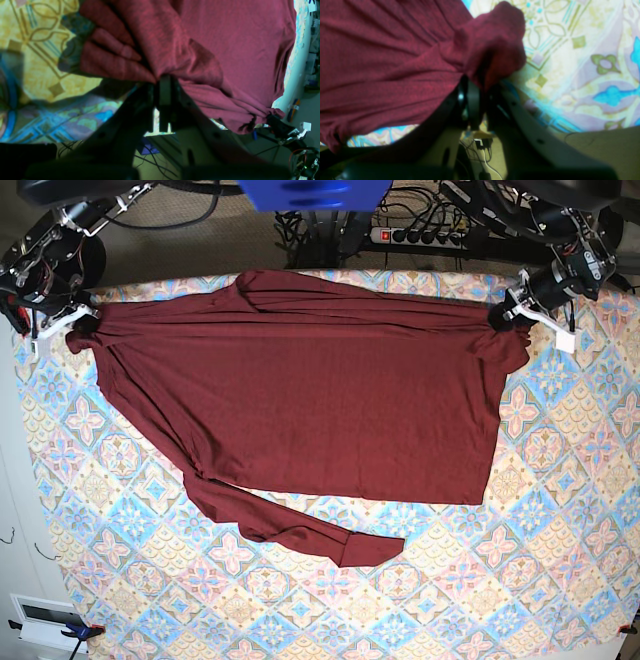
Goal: Layout the t-shirt on the table in an organized manner, then fold the t-shirt properly
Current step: 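Drag the shirt edge with both grippers, then release with the left gripper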
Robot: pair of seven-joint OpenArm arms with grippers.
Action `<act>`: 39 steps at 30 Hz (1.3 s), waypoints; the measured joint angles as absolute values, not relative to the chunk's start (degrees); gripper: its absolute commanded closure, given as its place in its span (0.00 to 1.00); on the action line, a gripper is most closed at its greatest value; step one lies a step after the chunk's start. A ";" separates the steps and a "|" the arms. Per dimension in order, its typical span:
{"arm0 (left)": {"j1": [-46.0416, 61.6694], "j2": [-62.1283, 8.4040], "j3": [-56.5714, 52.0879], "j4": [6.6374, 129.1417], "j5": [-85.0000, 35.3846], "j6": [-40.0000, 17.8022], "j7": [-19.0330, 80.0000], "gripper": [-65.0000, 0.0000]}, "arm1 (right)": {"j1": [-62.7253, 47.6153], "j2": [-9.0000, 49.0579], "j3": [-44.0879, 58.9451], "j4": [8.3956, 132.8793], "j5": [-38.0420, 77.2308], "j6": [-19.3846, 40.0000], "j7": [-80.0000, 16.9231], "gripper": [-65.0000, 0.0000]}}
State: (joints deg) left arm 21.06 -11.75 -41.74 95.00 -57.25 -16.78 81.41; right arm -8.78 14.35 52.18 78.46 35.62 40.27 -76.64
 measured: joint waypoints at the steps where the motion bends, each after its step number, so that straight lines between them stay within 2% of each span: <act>1: 20.97 -11.75 -41.74 95.00 -57.25 -16.78 81.41 1.00 | -8.78 14.31 52.18 78.46 35.77 40.27 -76.69 0.90; 3: 20.97 -11.77 -41.74 95.00 -57.23 -16.78 81.17 1.00 | -8.75 14.28 52.18 78.56 36.07 40.32 -77.12 0.80; 5: 21.32 -11.77 -41.74 95.00 -57.17 -16.75 80.75 0.90 | -8.75 14.26 52.18 78.65 36.47 40.34 -77.19 0.71; 8: 21.78 -11.90 -41.82 95.22 -56.88 -16.56 80.71 0.72 | -8.93 14.17 52.18 80.34 35.09 40.23 -77.23 0.64; 13: 23.64 -13.10 -41.80 96.29 -57.10 -16.53 80.44 0.45 | -11.86 14.13 52.34 85.19 33.43 39.86 -78.30 0.63; 17: 25.82 -15.42 -41.87 97.38 -61.12 -16.56 80.49 0.31 | -12.38 14.11 52.82 87.22 34.54 39.88 -77.67 0.63; 21: 26.37 -18.57 -42.06 97.41 -64.20 -16.51 80.27 0.28 | -13.08 14.24 54.39 87.66 34.30 39.88 -77.71 0.62; 33: 25.76 -18.13 -46.46 97.41 -69.56 -16.53 80.36 0.28 | -14.35 13.96 55.33 93.19 34.41 39.88 -77.89 0.62; 39: 23.18 -19.68 -47.13 97.41 -70.76 -16.53 80.34 0.28 | -14.41 14.11 57.65 93.45 34.30 39.86 -79.81 0.57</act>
State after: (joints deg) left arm 23.18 -19.68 -47.13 97.41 -70.76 -16.53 80.34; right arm -14.41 14.11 57.65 93.45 34.30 39.86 -79.81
